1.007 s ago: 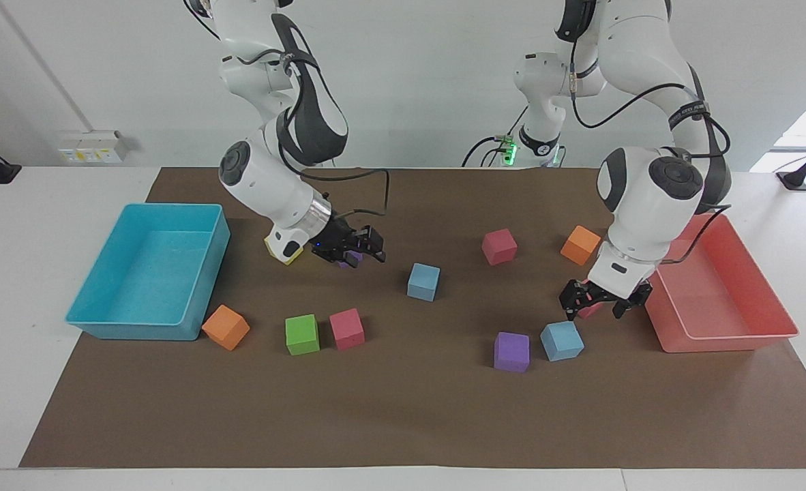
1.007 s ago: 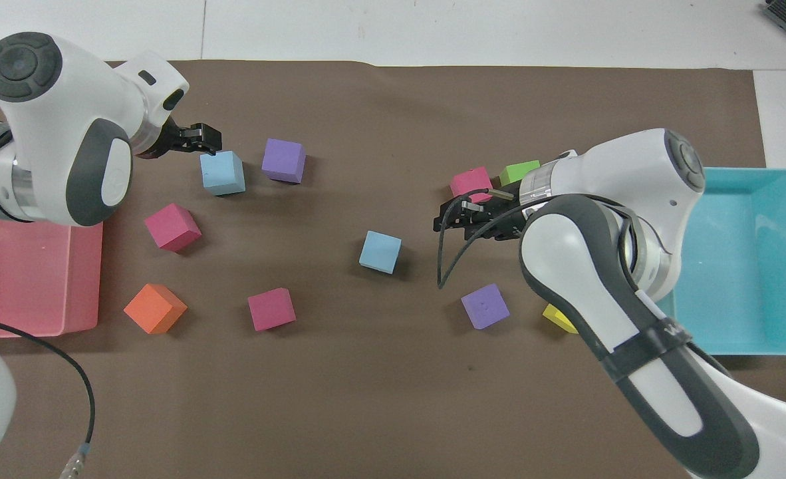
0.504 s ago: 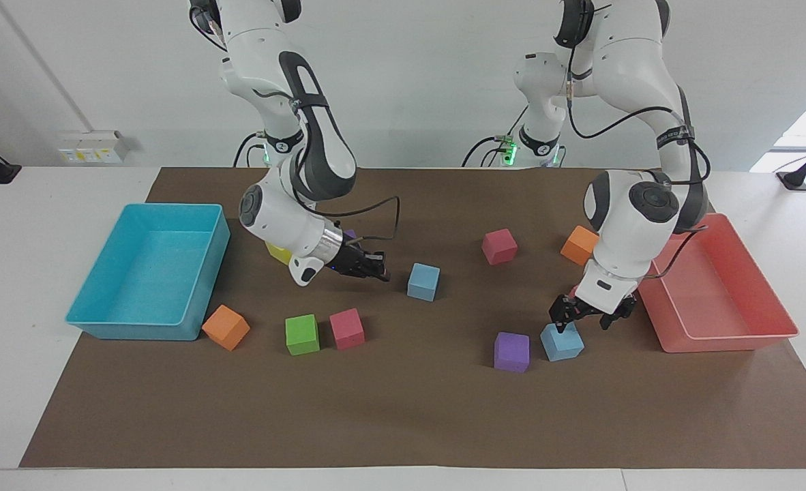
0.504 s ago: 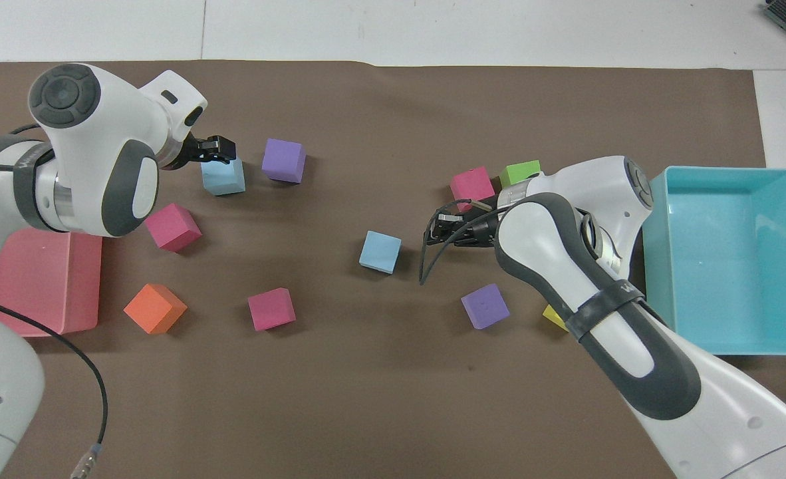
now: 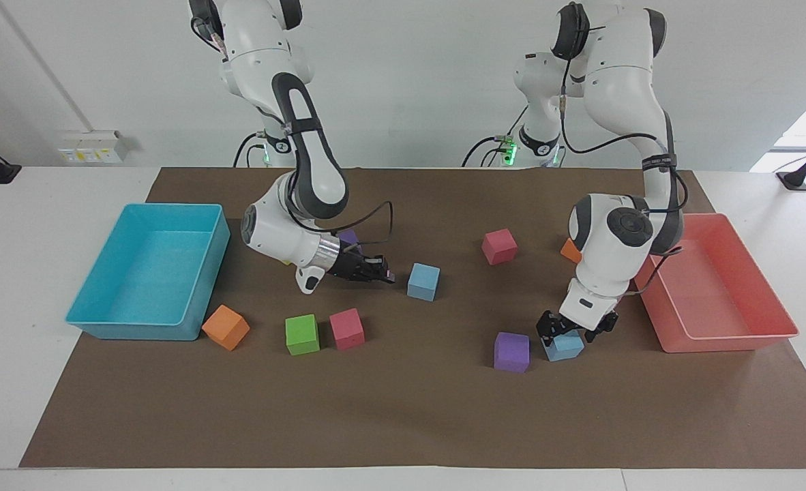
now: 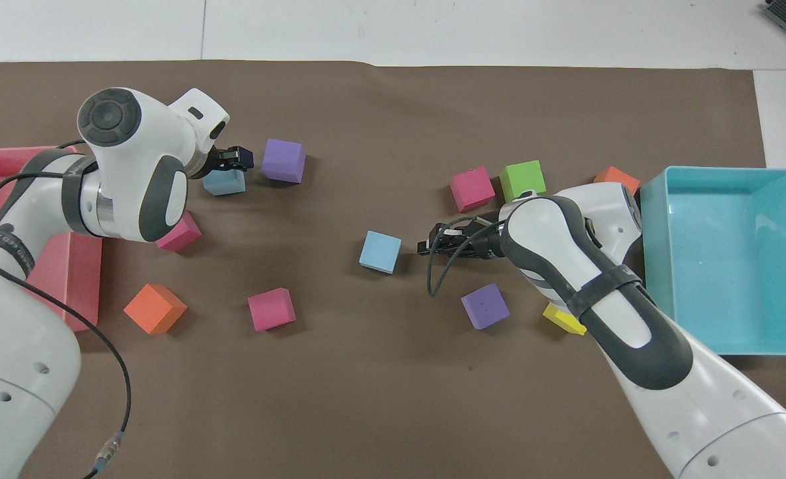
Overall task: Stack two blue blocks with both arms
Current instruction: 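Grasp the other light-blue cube beside the purple cube with the left gripper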
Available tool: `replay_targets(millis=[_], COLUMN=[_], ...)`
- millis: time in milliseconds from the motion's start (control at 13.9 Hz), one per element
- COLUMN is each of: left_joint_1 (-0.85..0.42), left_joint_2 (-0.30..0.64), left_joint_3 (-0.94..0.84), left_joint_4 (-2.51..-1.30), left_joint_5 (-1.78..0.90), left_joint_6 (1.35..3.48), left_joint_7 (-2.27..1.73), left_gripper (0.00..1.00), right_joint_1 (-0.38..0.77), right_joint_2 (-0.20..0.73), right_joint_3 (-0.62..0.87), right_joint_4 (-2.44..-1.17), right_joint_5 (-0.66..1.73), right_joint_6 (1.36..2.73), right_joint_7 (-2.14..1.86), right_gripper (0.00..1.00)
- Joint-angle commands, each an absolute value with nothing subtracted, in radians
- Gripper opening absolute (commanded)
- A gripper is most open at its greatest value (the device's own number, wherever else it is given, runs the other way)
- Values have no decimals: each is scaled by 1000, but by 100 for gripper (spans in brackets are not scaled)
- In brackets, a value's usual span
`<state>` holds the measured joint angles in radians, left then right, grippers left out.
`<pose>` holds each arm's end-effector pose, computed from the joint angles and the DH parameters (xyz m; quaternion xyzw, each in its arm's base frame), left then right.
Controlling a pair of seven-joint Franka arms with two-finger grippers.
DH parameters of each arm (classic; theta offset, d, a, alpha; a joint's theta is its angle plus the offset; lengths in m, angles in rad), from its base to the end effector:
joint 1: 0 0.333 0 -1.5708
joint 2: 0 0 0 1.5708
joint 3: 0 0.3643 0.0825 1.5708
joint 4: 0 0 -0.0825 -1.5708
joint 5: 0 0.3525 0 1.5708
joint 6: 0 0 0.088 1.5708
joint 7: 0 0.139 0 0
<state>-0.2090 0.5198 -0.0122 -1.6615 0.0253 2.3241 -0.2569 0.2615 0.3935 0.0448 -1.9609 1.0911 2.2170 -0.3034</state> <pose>0.6791 -0.1504 0.3487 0.9974 0.0108 0.0710 0.0102 0.5706 0.2324 0.3209 -0.9121 0.0705 0.0613 0.3992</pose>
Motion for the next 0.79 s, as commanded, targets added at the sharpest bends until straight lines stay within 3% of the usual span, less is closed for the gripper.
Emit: replay_targets(millis=[0, 432, 576, 647, 719], left_joint_1=[-230, -230, -229, -229, -229], left_joint_2=[534, 529, 528, 528, 528], left_joint_3=[3, 5, 5, 8, 9], left_joint_4=[-1677, -1684, -1690, -1695, -1695], left_joint_5=[51, 51, 51, 51, 52], left_joint_6=[2342, 2324, 2319, 2319, 2319], left_joint_7=[-284, -310, -336, -340, -341], left_gripper=[100, 99, 75, 58, 49], right_joint_1=[249, 235, 239, 241, 241], right_joint_2=[390, 391, 391, 391, 391], right_joint_3=[52, 52, 52, 52, 52], right_joint_4=[-1977, -1993, -1993, -1993, -1993], right_joint_5=[1137, 1170, 1170, 1170, 1170], right_joint_6=[2218, 2195, 2198, 2200, 2200], right_joint_7=[-342, -360, -360, -360, -360], right_gripper=[0, 0, 0, 0, 0])
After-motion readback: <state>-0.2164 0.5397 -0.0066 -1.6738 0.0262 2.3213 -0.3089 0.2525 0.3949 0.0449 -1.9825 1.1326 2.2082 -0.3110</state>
